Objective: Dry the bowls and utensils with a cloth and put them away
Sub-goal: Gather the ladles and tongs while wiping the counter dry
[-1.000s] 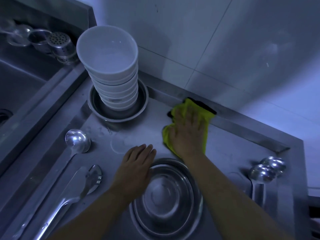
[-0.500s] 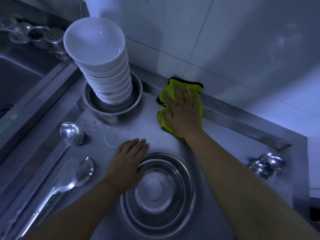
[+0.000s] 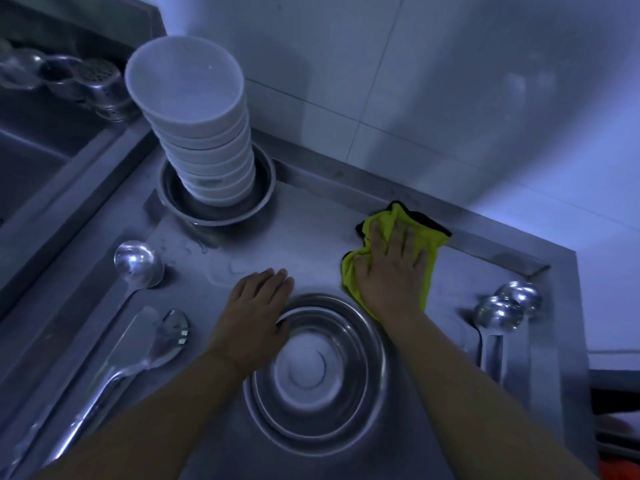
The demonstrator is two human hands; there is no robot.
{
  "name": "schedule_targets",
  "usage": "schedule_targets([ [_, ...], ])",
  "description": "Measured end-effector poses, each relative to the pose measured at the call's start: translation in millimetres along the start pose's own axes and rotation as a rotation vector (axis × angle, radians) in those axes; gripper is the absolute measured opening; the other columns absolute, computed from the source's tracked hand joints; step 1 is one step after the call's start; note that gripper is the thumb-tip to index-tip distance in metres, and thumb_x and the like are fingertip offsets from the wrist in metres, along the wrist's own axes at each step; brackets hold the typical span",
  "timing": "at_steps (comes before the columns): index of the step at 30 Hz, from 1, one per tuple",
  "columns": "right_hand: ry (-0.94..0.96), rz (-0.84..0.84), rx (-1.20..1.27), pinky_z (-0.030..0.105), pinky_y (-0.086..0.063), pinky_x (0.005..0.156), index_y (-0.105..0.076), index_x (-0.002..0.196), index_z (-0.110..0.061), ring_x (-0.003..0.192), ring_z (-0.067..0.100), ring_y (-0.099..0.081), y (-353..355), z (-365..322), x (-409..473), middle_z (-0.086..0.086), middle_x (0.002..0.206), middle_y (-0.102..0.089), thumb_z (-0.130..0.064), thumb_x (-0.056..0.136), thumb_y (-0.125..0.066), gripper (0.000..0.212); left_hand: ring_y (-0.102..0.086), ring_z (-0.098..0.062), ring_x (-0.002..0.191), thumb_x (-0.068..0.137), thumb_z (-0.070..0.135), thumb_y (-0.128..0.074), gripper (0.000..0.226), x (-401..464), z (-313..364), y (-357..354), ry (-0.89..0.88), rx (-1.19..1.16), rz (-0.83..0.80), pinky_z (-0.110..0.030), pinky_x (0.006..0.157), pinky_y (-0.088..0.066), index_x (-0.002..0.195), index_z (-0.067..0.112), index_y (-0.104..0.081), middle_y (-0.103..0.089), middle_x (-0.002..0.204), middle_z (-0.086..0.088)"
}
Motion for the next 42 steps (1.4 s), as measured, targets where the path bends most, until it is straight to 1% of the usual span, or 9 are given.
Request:
schedule_targets([
  [5, 0.287, -0.062, 0.009, 0.053, -0.002, 0.116, -0.008, 0.153, -0.033, 0.146, 0.028, -0.006, -1, -75, 32, 0.006, 0.162, -0.002, -0.054, 0.08, 0.003, 0.077, -0.056, -0.03, 0.106, 0.074, 0.032, -0.054, 0.047, -6, -2, 0, -0.01, -0.073, 0.137, -0.038, 0.096, -0.037, 0.109, 0.003, -0.065, -0.063, 0.115, -0.015],
  [8, 0.4, -0.081, 0.007, 0.053, 0.0, 0.116, -0.008, 0.153, -0.033, 0.147, 0.027, -0.004, -6, -109, 33, 0.005, 0.162, -0.001, -0.051, 0.094, -0.016, 0.062, -0.051, -0.028, 0.102, 0.077, 0.017, -0.059, 0.033, -18, -1, 8, 0.005, -0.124, 0.282, -0.036, 0.094, -0.037, 0.107, 0.004, -0.063, -0.065, 0.106, -0.016],
  [11, 0.436, -0.045, 0.006, 0.057, -0.007, 0.115, -0.019, 0.152, -0.031, 0.145, 0.032, -0.015, -9, -132, 10, 0.009, 0.159, -0.017, -0.05, 0.089, -0.016, 0.066, -0.051, -0.025, 0.097, 0.079, 0.013, -0.055, 0.029, -43, 8, 37, 0.071, -0.227, 0.391, -0.033, 0.09, -0.039, 0.108, 0.009, -0.053, -0.065, 0.101, -0.014],
  [15, 0.427, 0.014, -0.006, 0.062, -0.029, 0.105, -0.046, 0.142, -0.021, 0.131, 0.038, -0.042, -5, -157, -25, 0.016, 0.144, -0.046, -0.047, 0.085, -0.027, 0.065, -0.051, -0.023, 0.1, 0.078, 0.024, -0.054, 0.036, -94, 0, 92, 0.254, -0.256, 0.431, -0.033, 0.09, -0.037, 0.112, 0.011, -0.056, -0.062, 0.108, -0.008],
  [19, 0.46, -0.005, -0.018, 0.062, -0.033, 0.102, -0.048, 0.14, -0.018, 0.127, 0.038, -0.046, -6, -180, -50, 0.017, 0.14, -0.049, -0.046, 0.086, -0.032, 0.063, -0.049, -0.025, 0.102, 0.068, 0.041, -0.053, 0.057, -134, -50, 112, 0.536, -0.2, 0.358, -0.034, 0.09, -0.034, 0.114, 0.007, -0.058, -0.059, 0.112, -0.009],
  [24, 0.58, -0.049, -0.054, 0.059, -0.026, 0.108, -0.034, 0.148, -0.022, 0.135, 0.035, -0.037, -12, -195, -58, 0.014, 0.15, -0.037, -0.044, 0.089, -0.028, 0.063, -0.056, -0.036, 0.102, 0.061, 0.062, -0.05, 0.077, -174, -94, 85, 0.725, -0.136, 0.029, -0.047, 0.085, -0.047, 0.116, 0.008, -0.053, -0.058, 0.112, -0.011],
  [29, 0.731, -0.07, -0.073, 0.056, -0.024, 0.109, -0.033, 0.148, -0.025, 0.136, 0.033, -0.035, -12, -188, -51, 0.01, 0.151, -0.036, -0.048, 0.089, -0.027, 0.064, -0.059, -0.038, 0.088, 0.058, 0.049, -0.048, 0.063, -192, -112, 72, 0.752, -0.043, -0.086, -0.046, 0.076, -0.05, 0.103, 0.008, -0.061, -0.06, 0.094, -0.013],
  [36, 0.785, -0.089, -0.077, 0.054, -0.022, 0.108, -0.03, 0.149, -0.025, 0.136, 0.034, -0.035, -11, -182, -54, 0.011, 0.15, -0.038, -0.049, 0.089, -0.026, 0.065, -0.054, -0.037, 0.089, 0.07, 0.017, -0.07, 0.017, -188, -118, 72, 0.973, -0.147, -0.008, -0.041, 0.077, -0.042, 0.083, 0.01, -0.061, -0.061, 0.087, -0.014],
  [42, 0.755, -0.086, -0.068, 0.052, -0.015, 0.113, -0.014, 0.153, -0.02, 0.142, 0.029, -0.024, -8, -183, -58, 0.009, 0.156, -0.027, -0.053, 0.088, -0.02, 0.073, -0.054, -0.034, 0.085, 0.085, 0.023, -0.062, 0.015, -197, -119, 78, 0.988, -0.165, -0.006, -0.039, 0.072, -0.042, 0.086, 0.01, -0.055, -0.053, 0.094, -0.013],
])
Point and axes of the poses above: each hand's wrist, its own x-axis towards the middle knuckle, its own y-axis out of the back of the hand, z = x × y, the point moved 1 cm from there along x, towards the middle knuckle
